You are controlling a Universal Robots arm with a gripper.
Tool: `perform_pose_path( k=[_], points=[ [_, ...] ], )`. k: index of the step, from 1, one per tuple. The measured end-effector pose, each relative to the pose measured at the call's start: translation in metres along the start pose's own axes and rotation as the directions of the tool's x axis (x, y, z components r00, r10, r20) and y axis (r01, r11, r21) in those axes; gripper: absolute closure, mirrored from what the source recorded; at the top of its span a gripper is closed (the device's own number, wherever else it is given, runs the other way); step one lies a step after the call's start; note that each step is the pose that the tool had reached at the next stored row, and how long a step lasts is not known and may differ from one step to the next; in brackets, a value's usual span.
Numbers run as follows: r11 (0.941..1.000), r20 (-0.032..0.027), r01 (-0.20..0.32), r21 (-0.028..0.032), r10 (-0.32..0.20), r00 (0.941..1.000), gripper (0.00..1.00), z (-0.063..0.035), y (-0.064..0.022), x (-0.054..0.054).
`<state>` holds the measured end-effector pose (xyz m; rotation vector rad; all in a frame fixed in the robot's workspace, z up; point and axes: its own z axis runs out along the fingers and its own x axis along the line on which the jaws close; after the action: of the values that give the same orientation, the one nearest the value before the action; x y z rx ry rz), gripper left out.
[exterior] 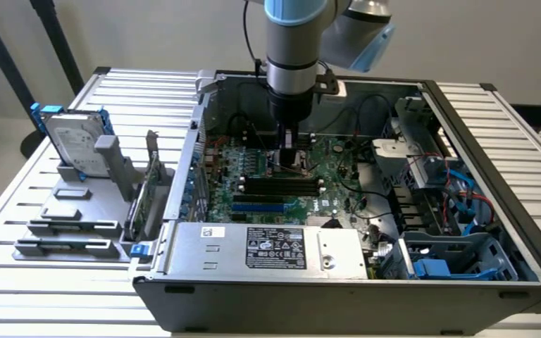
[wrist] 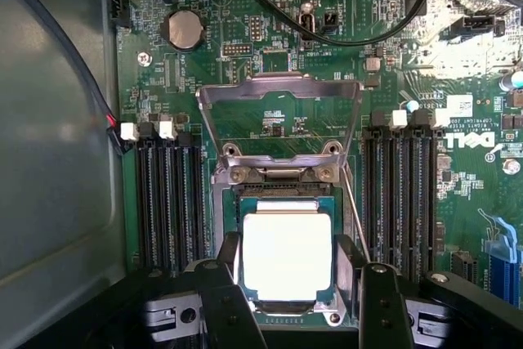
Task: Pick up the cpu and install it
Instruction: 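Place the cpu into insertion slot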
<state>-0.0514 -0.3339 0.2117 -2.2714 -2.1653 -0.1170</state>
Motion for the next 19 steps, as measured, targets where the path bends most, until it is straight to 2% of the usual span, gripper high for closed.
perform_pose_path(
  k=[14, 19],
  points=[
    [1.0000, 0.0017, 0.000, -0.0001, 0.000, 1.0000, 0.45, 0.0041, -0.0003, 0.0024],
    [1.0000, 0.0052, 0.000, -0.0003, 0.000, 1.0000, 0.45, 0.0061, -0.0004, 0.0023]
  ],
)
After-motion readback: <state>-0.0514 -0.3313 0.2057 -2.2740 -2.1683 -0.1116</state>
